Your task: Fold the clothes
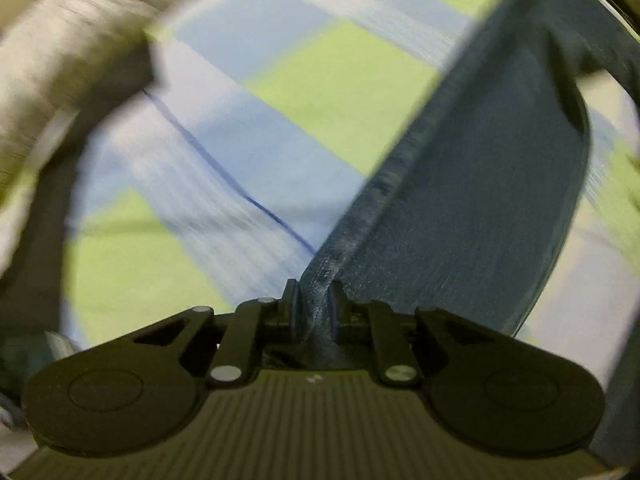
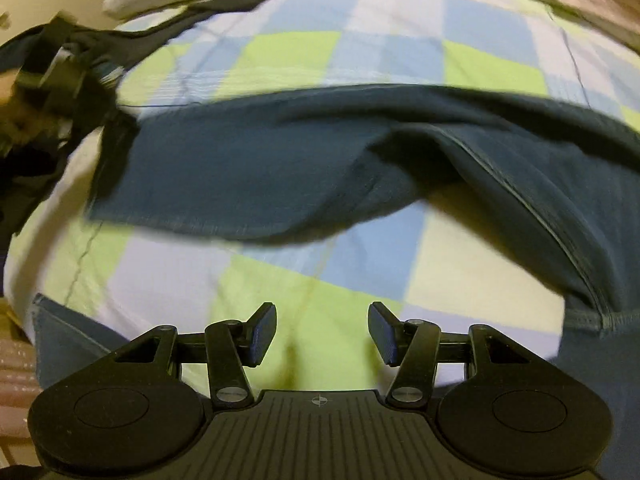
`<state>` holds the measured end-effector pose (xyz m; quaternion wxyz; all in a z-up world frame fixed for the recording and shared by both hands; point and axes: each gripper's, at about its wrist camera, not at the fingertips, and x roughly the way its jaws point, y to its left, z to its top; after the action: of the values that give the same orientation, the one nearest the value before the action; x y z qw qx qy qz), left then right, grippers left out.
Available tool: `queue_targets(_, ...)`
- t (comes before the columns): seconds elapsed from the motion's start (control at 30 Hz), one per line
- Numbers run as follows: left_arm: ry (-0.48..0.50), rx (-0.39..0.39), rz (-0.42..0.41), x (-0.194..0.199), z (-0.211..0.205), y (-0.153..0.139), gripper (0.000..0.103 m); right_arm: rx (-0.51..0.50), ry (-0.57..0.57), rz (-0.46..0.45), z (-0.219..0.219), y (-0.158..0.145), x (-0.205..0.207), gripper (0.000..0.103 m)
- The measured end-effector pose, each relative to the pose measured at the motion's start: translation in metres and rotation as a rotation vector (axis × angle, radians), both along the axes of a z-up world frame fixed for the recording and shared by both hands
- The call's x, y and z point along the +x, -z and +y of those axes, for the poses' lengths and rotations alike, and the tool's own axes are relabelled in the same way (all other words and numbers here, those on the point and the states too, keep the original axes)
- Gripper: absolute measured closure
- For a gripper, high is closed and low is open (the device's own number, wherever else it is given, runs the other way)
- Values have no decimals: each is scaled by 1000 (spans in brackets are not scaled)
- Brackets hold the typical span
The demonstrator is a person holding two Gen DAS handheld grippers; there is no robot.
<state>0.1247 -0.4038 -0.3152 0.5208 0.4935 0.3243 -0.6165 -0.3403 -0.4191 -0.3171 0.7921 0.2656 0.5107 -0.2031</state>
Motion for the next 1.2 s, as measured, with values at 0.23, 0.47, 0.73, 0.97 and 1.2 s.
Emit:
queue_targets(0.23,-119,-76,-221,16,-19,-7,80,-13,70,57,0,4,-17,49)
queue_targets(0.47,29,-169,-81,-81,17,-22,68,-38,317,115,-18,-7,-73,48)
queue_targets(0.73,264,-125,260,-260,13,-15,56,-103,447,119,-84,-15,-198,48)
queue_targets(0.97,311,-73,351,-387,-21,-1,55,-169,513,100,-149,-21,-310,49)
queue_targets(1.2,367,-94,276,-475,-50,-10,55,-71,380,82,-228,17,-361,49)
